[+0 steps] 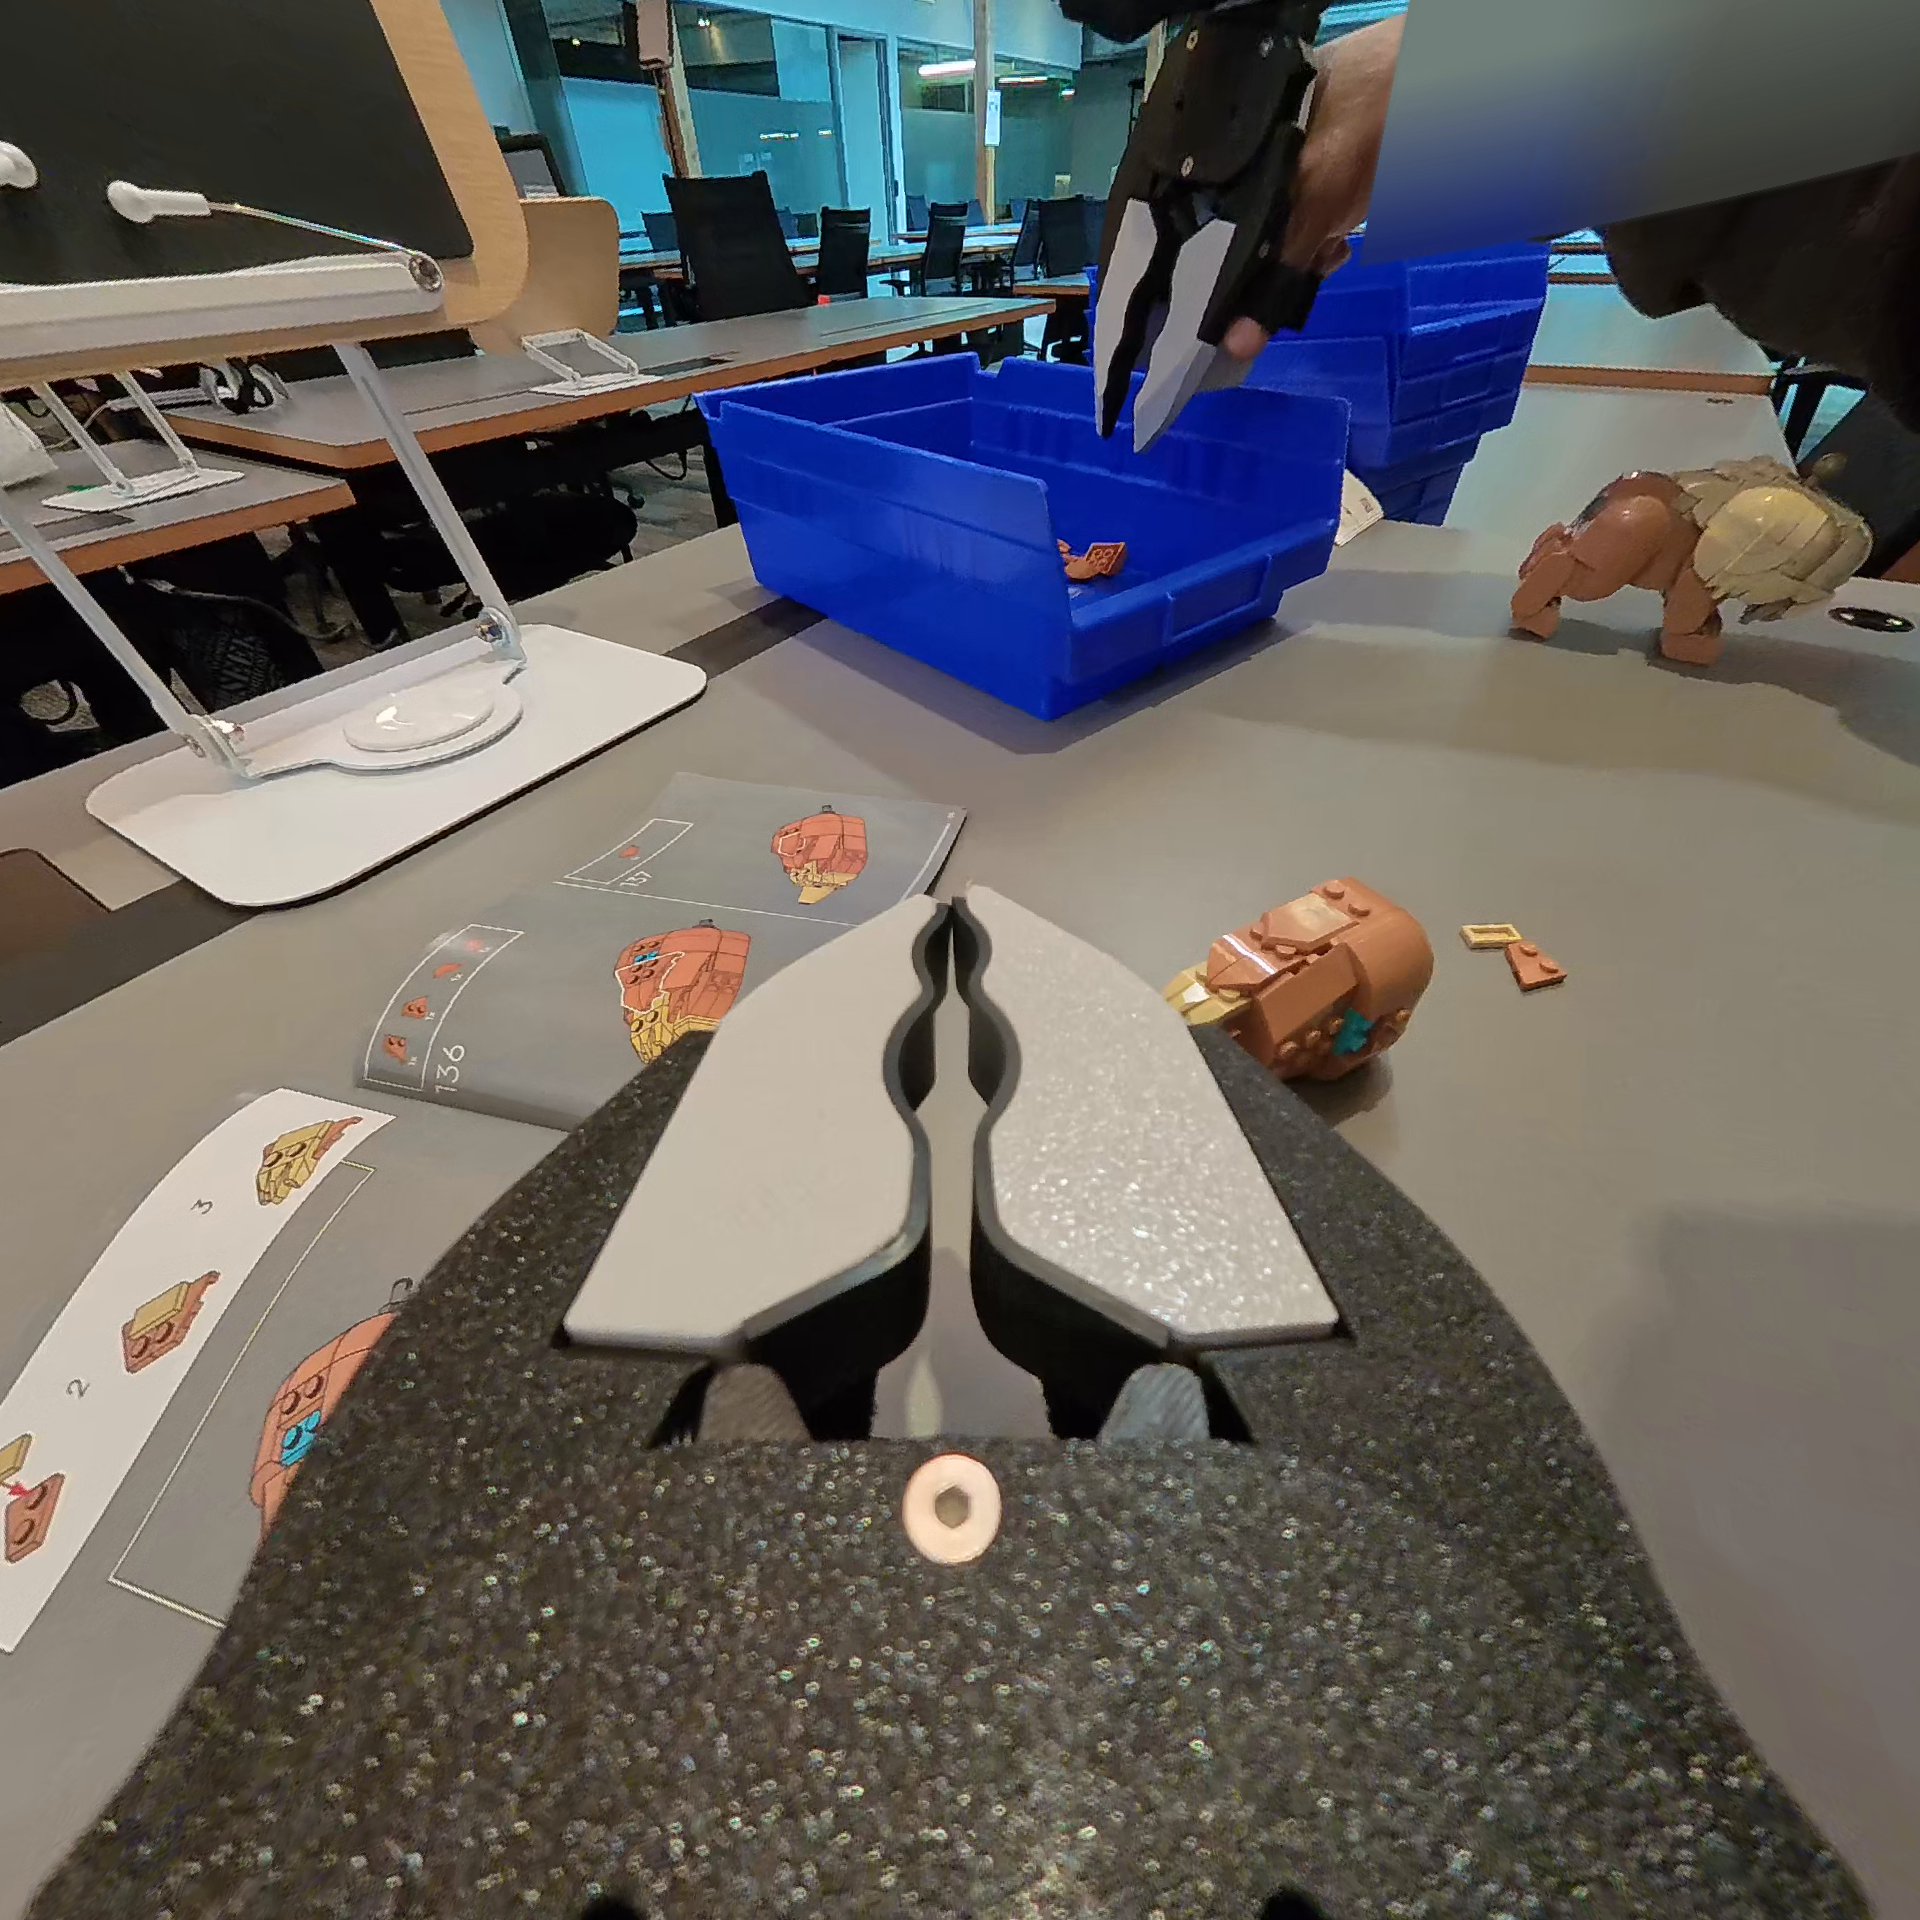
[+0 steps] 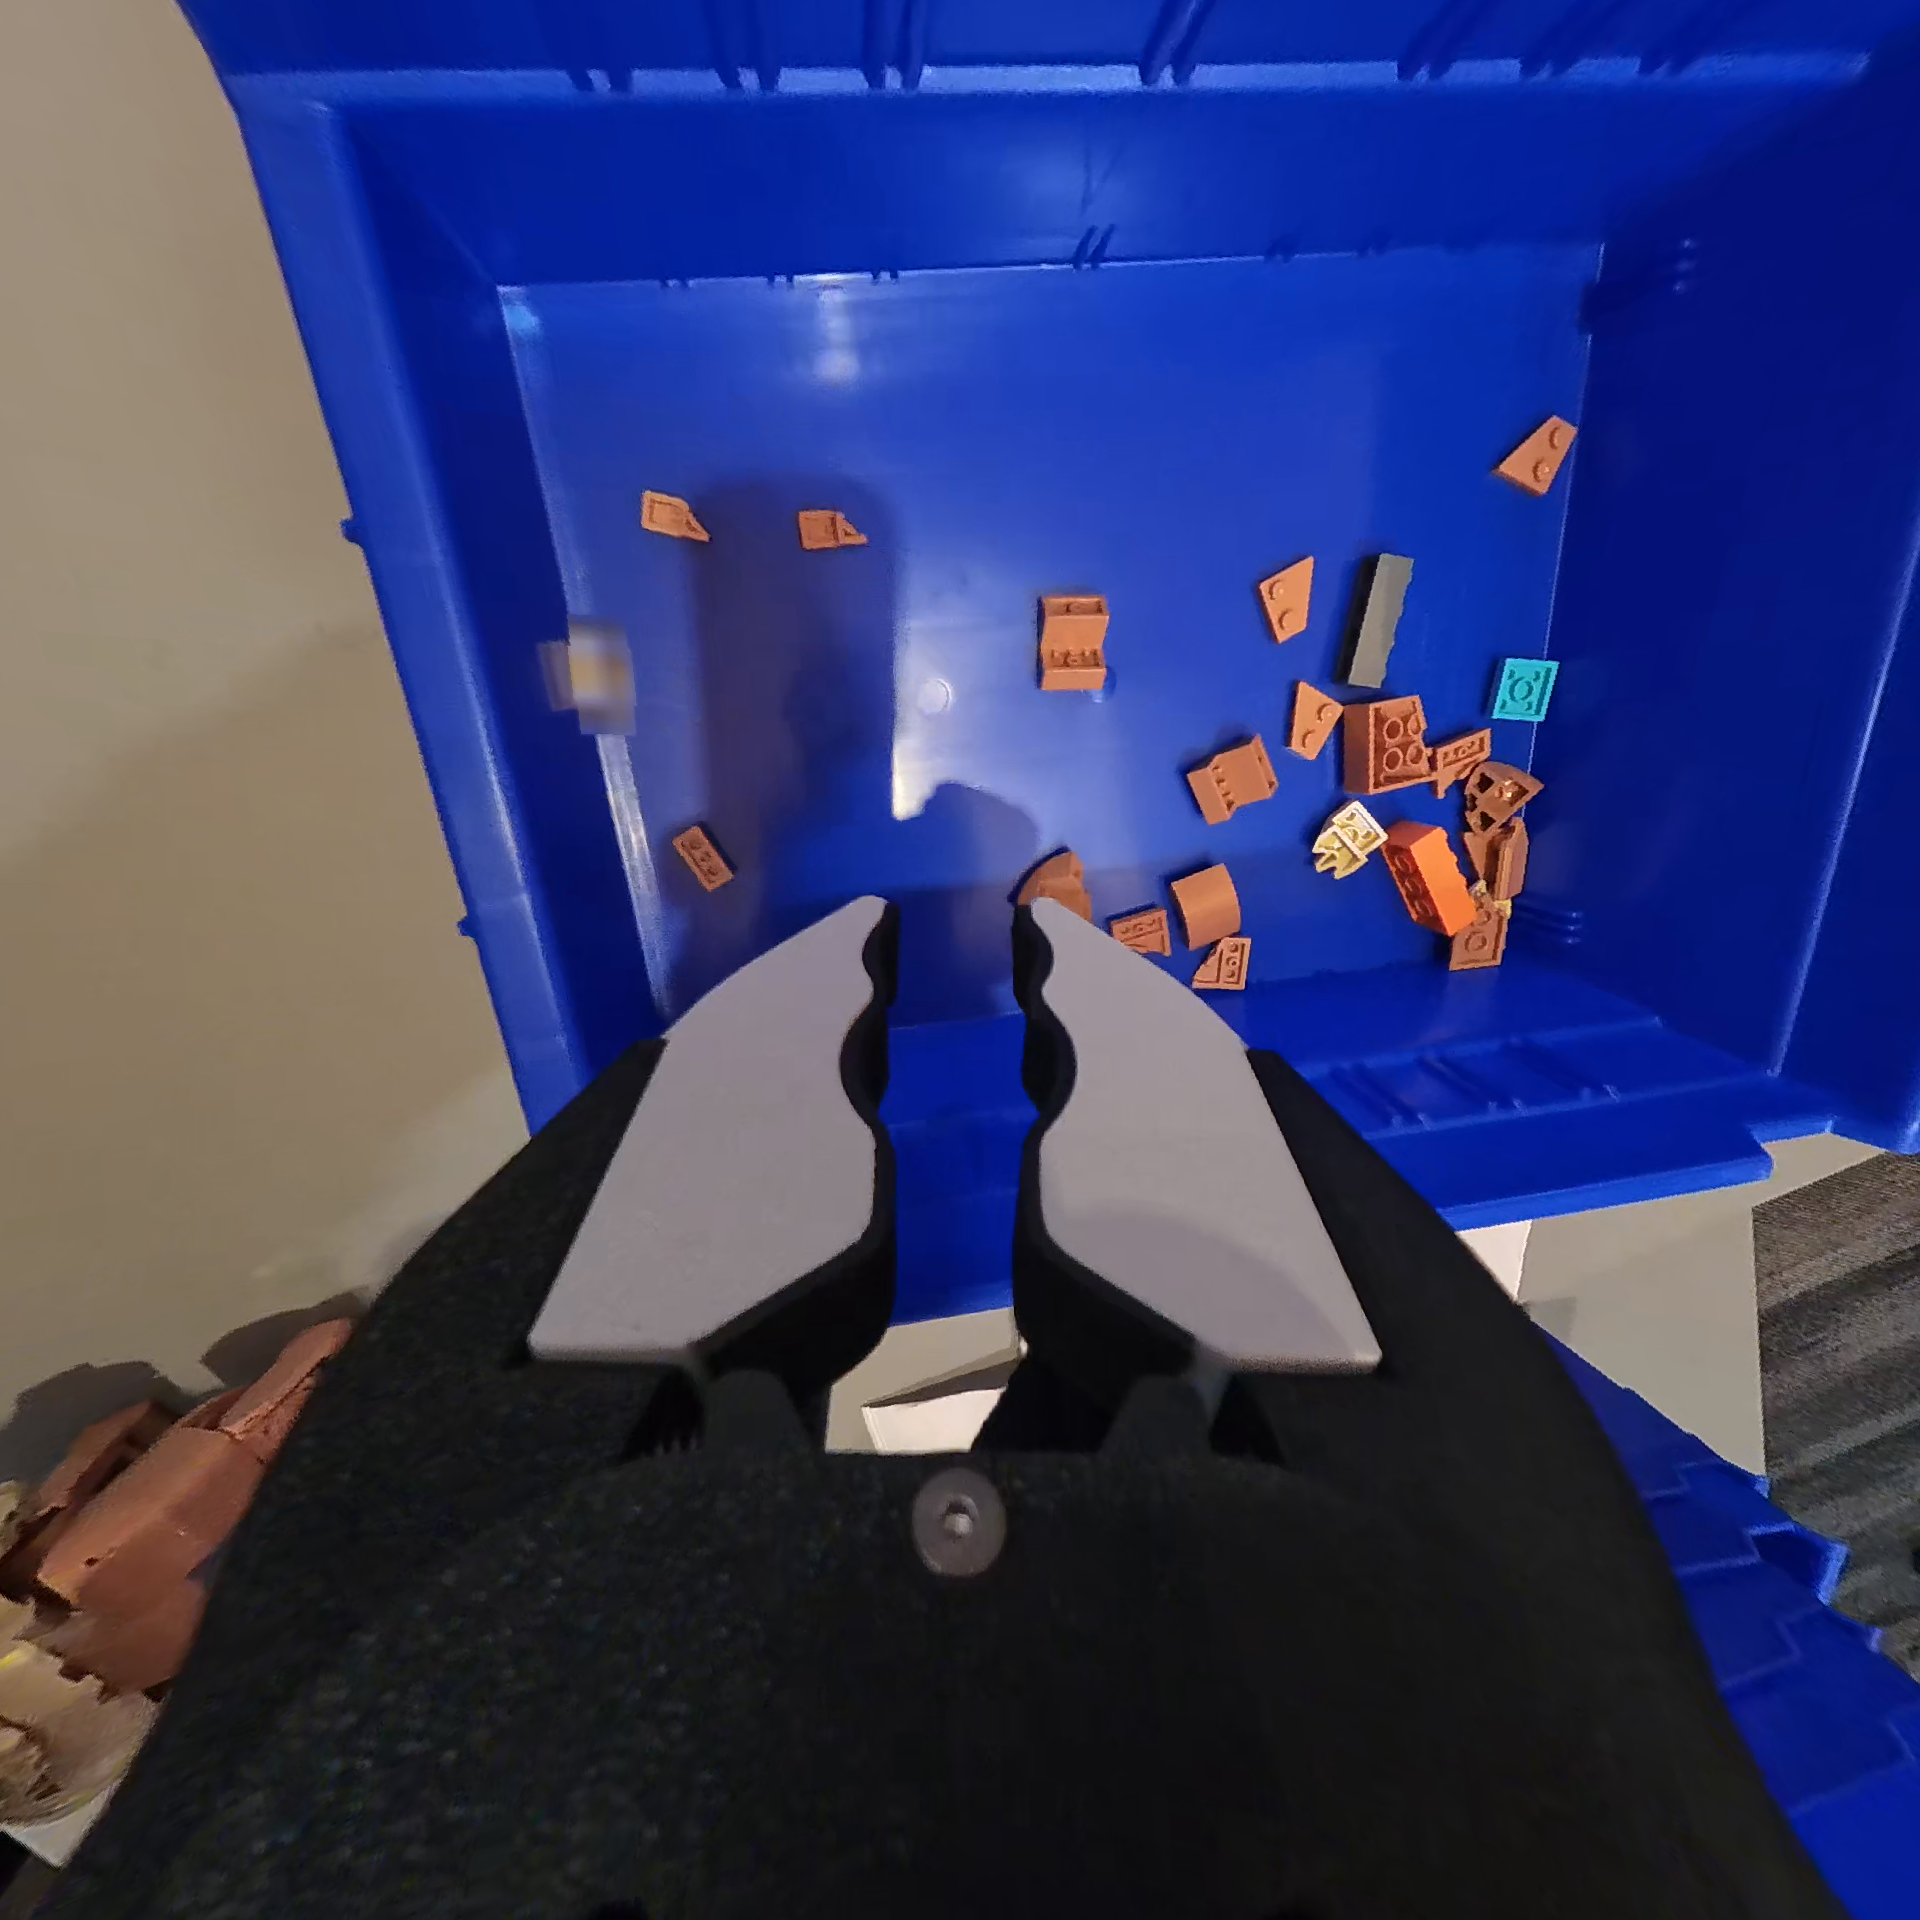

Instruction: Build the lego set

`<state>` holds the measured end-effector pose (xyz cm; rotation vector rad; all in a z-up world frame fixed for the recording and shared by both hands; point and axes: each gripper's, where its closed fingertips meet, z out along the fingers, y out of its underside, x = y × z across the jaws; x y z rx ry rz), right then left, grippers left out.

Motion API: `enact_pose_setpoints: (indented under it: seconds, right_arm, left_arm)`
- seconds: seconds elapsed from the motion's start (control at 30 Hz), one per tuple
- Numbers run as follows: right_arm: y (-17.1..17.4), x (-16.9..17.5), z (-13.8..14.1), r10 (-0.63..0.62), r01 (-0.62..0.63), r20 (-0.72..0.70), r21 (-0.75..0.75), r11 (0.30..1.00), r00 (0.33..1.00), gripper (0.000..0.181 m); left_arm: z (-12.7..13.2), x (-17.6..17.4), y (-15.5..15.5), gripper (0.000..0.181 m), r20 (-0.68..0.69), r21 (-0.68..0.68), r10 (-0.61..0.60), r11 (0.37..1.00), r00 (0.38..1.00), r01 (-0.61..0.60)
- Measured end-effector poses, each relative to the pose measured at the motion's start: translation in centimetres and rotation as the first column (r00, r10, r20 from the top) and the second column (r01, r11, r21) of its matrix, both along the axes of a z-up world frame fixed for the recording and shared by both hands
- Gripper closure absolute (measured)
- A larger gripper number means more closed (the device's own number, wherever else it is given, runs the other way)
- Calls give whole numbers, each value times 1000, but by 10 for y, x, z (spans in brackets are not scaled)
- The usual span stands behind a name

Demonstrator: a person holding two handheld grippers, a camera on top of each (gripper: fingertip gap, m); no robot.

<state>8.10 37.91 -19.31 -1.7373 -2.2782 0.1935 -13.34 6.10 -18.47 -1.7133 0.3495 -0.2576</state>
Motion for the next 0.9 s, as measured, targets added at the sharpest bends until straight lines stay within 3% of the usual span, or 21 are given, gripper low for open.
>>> enact_pose_setpoints:
  seconds: [0.5,0.67,0.9]
  right_arm:
    - [21,-2,0,-21,18,38,77,997,999,159]
    - [63,-13,-14,1,-49,211,219,974,977,157]
    - [89,-12,-51,29,-99,474,124,987,880,152]
  left_arm:
    - [0,2,0,181,0,-1,-6,1000,1000,6]
    - [-1,2,0,181,-12,-2,-6,1000,1000,6]
    - [3,-1,-1,181,-5,9,5,1000,1000,-5]
